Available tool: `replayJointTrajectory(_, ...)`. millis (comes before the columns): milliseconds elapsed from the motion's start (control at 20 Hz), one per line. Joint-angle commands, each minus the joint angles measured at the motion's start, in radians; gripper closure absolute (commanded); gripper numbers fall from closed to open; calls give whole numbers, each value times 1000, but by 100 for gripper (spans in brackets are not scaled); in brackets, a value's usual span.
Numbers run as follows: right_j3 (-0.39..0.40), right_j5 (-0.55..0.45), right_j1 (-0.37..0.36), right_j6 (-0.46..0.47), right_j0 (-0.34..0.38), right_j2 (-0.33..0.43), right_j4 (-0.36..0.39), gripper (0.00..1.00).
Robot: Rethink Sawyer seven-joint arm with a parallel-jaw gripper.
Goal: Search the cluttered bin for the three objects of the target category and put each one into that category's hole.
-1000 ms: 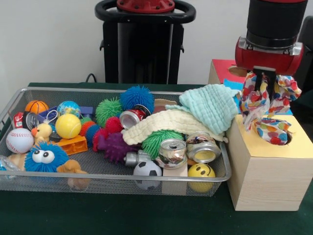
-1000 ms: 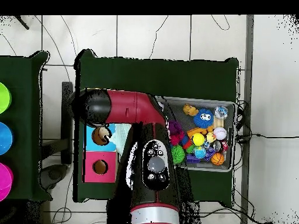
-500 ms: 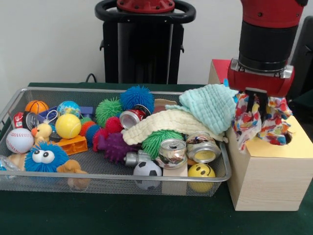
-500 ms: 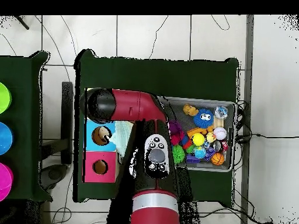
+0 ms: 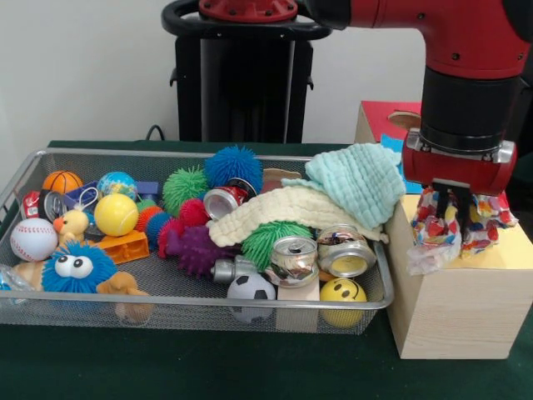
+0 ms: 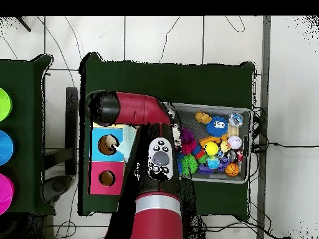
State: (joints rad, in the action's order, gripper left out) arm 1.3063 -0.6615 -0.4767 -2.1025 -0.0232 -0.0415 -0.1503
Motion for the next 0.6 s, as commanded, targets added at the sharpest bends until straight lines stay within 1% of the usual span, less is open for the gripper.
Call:
replayJointTrajectory(50, -20, 40, 101, -247, -18, 77, -89, 100)
replayJointTrajectory(250, -8, 14, 91, -261, -56, 52, -106, 100)
replayJointTrajectory(400, 14, 25, 89, -248, -66, 41, -111, 100)
replayJointTrajectory(600, 47, 57, 90, -245, -87, 4, -96, 100)
